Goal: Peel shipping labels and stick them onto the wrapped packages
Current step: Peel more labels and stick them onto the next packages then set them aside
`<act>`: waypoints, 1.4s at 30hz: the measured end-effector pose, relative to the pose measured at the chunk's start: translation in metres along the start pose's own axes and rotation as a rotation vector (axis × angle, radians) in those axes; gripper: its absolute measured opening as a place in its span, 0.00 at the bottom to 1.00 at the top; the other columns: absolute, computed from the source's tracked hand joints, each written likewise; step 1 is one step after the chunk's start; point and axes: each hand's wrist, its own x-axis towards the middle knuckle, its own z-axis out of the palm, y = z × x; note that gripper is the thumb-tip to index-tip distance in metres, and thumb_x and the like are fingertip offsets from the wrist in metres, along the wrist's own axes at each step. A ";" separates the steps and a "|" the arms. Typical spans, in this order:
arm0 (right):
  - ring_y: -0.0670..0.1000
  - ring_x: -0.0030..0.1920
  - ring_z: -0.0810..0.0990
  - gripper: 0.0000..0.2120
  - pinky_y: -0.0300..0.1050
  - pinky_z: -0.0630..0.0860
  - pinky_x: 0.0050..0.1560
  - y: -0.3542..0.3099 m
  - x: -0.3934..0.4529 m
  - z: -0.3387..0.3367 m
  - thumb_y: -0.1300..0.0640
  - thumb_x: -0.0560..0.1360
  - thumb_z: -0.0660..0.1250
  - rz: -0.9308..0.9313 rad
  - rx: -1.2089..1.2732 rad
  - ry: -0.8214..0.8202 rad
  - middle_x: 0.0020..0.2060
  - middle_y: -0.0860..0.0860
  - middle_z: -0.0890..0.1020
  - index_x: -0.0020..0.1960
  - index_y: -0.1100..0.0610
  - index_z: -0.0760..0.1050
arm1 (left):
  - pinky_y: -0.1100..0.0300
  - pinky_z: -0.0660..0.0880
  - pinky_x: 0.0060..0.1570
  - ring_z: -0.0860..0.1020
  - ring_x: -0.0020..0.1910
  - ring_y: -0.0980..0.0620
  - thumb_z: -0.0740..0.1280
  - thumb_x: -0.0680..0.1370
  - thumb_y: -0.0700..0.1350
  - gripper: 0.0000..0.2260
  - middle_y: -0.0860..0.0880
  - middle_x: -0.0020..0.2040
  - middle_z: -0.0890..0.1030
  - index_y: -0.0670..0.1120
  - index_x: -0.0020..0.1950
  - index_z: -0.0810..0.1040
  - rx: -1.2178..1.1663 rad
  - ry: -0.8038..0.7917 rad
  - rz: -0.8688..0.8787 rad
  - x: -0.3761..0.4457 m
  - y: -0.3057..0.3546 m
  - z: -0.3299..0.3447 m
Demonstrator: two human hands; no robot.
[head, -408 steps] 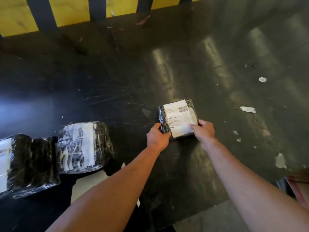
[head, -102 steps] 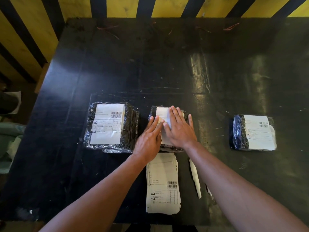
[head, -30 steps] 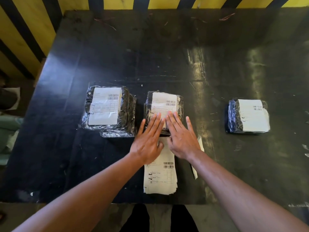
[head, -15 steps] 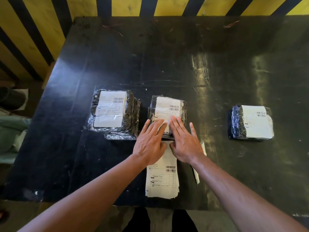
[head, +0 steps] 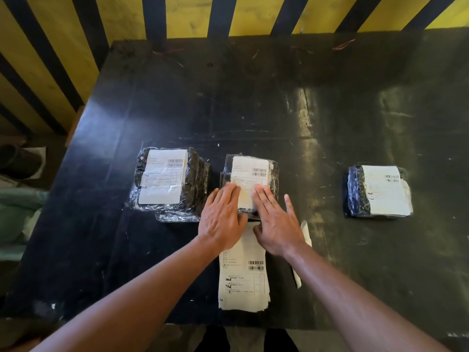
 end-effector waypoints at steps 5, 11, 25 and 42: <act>0.46 0.82 0.30 0.43 0.64 0.36 0.82 0.001 0.001 0.001 0.45 0.83 0.60 -0.004 0.013 0.011 0.83 0.46 0.34 0.84 0.50 0.33 | 0.47 0.39 0.84 0.37 0.85 0.53 0.40 0.79 0.58 0.37 0.49 0.86 0.38 0.47 0.86 0.39 0.058 -0.152 0.068 0.028 0.004 0.005; 0.46 0.82 0.29 0.46 0.64 0.34 0.81 0.003 0.003 0.002 0.47 0.82 0.62 0.004 0.011 0.004 0.83 0.46 0.32 0.84 0.49 0.30 | 0.46 0.44 0.85 0.52 0.86 0.49 0.52 0.84 0.55 0.33 0.46 0.87 0.52 0.43 0.86 0.49 0.140 -0.132 0.000 0.044 -0.015 -0.009; 0.47 0.82 0.30 0.45 0.65 0.35 0.82 -0.002 0.002 -0.002 0.48 0.81 0.61 0.028 0.035 -0.005 0.83 0.46 0.34 0.84 0.49 0.31 | 0.43 0.38 0.84 0.39 0.86 0.50 0.40 0.83 0.60 0.33 0.50 0.87 0.39 0.49 0.86 0.39 0.160 -0.223 0.040 0.096 -0.013 -0.007; 0.54 0.76 0.69 0.36 0.52 0.74 0.72 0.007 0.007 -0.009 0.50 0.78 0.72 0.447 0.647 0.479 0.77 0.55 0.67 0.81 0.54 0.62 | 0.50 0.76 0.67 0.77 0.69 0.46 0.67 0.84 0.53 0.29 0.45 0.79 0.72 0.48 0.83 0.62 -0.667 -0.105 -0.644 0.042 0.001 -0.016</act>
